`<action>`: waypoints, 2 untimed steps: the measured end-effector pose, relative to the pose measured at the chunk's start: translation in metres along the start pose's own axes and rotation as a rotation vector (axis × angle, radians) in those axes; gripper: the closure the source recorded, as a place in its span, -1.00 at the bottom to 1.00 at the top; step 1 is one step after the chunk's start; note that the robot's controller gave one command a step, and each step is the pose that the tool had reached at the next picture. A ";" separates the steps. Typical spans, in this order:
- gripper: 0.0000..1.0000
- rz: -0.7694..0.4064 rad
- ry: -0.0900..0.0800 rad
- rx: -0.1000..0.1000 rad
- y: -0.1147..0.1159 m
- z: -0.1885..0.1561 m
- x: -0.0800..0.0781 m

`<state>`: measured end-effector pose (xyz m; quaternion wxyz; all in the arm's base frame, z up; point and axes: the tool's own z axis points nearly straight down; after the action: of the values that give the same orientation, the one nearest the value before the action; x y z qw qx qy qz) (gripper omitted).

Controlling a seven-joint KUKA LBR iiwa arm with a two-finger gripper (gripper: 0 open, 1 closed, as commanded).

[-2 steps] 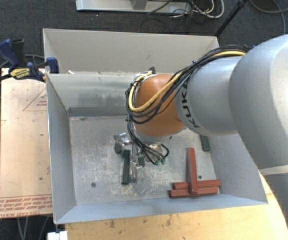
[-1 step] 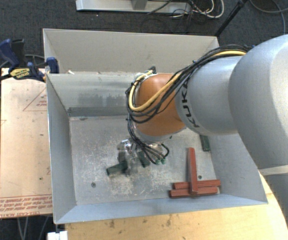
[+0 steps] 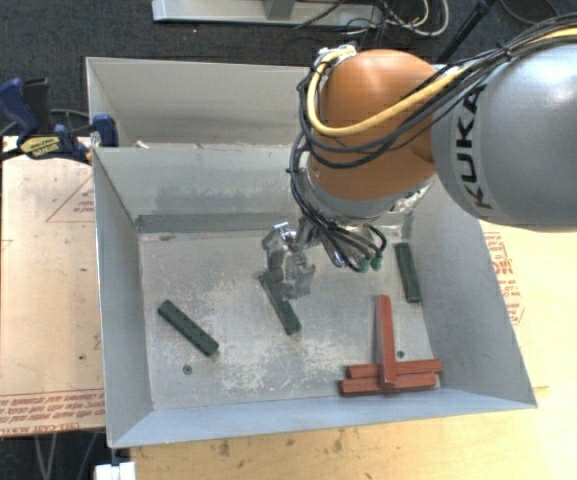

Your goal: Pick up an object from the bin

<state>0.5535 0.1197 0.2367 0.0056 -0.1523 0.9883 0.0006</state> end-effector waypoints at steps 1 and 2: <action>-1.00 0.000 0.008 -0.001 0.000 0.005 0.001; -1.00 -0.295 0.011 -0.003 -0.069 0.120 -0.055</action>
Offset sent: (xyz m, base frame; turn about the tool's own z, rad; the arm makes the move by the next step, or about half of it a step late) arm 0.0000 0.0000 0.0000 0.0000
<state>0.6276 0.0710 0.1177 -0.0001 -0.2960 0.9552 0.0003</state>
